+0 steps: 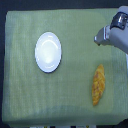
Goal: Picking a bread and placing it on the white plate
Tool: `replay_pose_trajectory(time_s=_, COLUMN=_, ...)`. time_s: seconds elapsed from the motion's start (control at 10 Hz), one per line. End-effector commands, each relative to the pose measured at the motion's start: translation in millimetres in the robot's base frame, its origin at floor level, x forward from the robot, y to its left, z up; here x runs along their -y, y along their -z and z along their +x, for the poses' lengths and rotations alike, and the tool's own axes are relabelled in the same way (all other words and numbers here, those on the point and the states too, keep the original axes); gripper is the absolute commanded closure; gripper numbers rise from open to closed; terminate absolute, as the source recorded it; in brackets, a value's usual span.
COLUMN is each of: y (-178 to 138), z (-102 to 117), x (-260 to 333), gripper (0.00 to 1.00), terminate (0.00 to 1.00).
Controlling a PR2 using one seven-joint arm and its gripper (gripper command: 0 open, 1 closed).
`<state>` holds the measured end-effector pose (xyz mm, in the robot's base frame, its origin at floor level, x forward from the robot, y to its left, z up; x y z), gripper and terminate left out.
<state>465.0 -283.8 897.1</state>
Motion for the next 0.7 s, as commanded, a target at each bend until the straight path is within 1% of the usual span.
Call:
replay_pose_trajectory(time_s=0.0, y=17, z=-36, x=-2, gripper=0.0, terminate=0.0)
replay_pose_trajectory(time_s=0.2, y=26, z=-50, x=-9, gripper=0.0, terminate=0.0)
replay_pose_trajectory(time_s=0.4, y=42, z=-61, x=-15, gripper=0.0, terminate=0.0)
replay_pose_trajectory(time_s=0.5, y=56, z=-69, x=-20, gripper=0.0, terminate=0.0)
replay_pose_trajectory(time_s=0.6, y=61, z=-73, x=-22, gripper=0.0, terminate=0.0)
